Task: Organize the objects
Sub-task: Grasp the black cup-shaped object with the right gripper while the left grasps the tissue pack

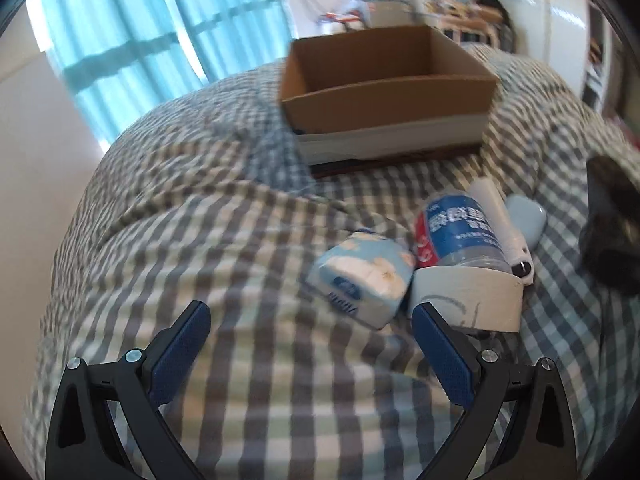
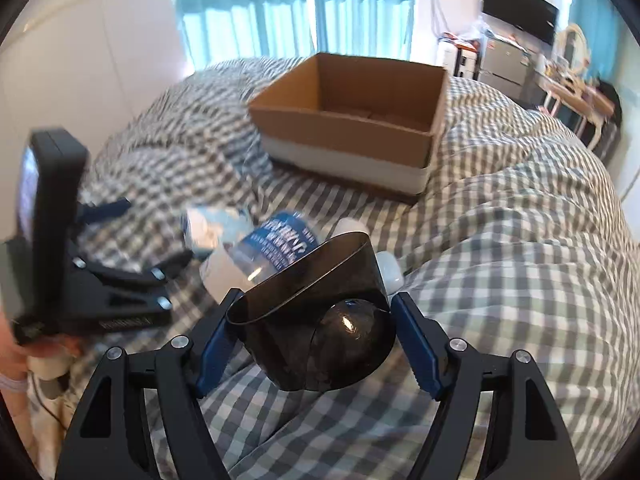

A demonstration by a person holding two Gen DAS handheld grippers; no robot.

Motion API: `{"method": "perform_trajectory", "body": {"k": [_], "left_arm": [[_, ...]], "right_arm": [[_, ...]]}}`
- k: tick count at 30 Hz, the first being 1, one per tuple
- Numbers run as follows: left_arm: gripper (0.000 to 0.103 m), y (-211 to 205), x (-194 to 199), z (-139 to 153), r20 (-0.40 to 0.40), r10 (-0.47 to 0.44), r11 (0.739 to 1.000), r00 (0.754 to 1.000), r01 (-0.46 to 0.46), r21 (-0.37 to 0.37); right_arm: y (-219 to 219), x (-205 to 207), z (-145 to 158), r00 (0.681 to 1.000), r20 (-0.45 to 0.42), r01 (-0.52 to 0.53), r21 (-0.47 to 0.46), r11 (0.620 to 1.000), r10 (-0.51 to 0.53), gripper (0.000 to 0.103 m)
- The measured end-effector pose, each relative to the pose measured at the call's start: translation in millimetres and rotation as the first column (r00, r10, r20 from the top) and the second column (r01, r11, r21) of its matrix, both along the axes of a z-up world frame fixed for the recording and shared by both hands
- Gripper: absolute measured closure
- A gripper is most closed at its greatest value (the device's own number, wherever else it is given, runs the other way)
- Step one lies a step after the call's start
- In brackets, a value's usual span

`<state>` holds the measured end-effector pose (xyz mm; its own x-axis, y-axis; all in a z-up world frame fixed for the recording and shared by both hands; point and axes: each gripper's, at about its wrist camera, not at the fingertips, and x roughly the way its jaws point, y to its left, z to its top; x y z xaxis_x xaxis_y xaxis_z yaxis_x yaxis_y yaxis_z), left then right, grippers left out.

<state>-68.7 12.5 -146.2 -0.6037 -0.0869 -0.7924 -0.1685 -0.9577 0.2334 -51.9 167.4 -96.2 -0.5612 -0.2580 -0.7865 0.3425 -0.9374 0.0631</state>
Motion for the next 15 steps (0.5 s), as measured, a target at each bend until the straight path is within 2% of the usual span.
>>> {"method": "perform_trajectory", "body": {"k": [4, 8, 9, 10, 11, 12, 15], "left_arm": [[0.0, 11, -15, -5, 0.033, -0.071, 0.994, 0.997, 0.073, -0.086], [0.002, 13, -30, -7, 0.043, -0.143, 0.985, 0.989, 0.146, -0.087], [0.006, 13, -33, -8, 0.05, -0.155, 0.985, 0.987, 0.158, -0.074], [0.023, 13, -34, -8, 0.063, -0.174, 0.983, 0.983, 0.177, -0.053], [0.045, 13, -34, -10, 0.082, -0.195, 0.98, 0.977, 0.198, -0.031], [0.048, 14, -33, -14, 0.105, -0.213, 0.976, 0.971, 0.216, -0.017], [0.049, 19, -24, -19, 0.096, -0.23, 0.97, 0.968, 0.236, -0.061]], "right_arm": [[11, -4, 1, 1.0, 0.006, 0.026, -0.023, 0.999, -0.025, 0.029], [13, -8, -2, 0.999, 0.022, 0.038, -0.024, 0.999, -0.037, 0.029], [14, -9, -4, 0.999, 0.028, 0.04, -0.023, 0.999, -0.039, 0.029], [13, -10, -5, 0.999, 0.031, 0.042, -0.023, 0.999, -0.041, 0.029], [13, -12, -6, 0.998, 0.035, 0.046, -0.025, 0.999, -0.045, 0.029], [13, -13, -6, 0.998, 0.04, 0.051, -0.028, 0.998, -0.05, 0.029], [14, -13, -6, 0.998, 0.043, 0.056, -0.028, 0.998, -0.055, 0.029]]}}
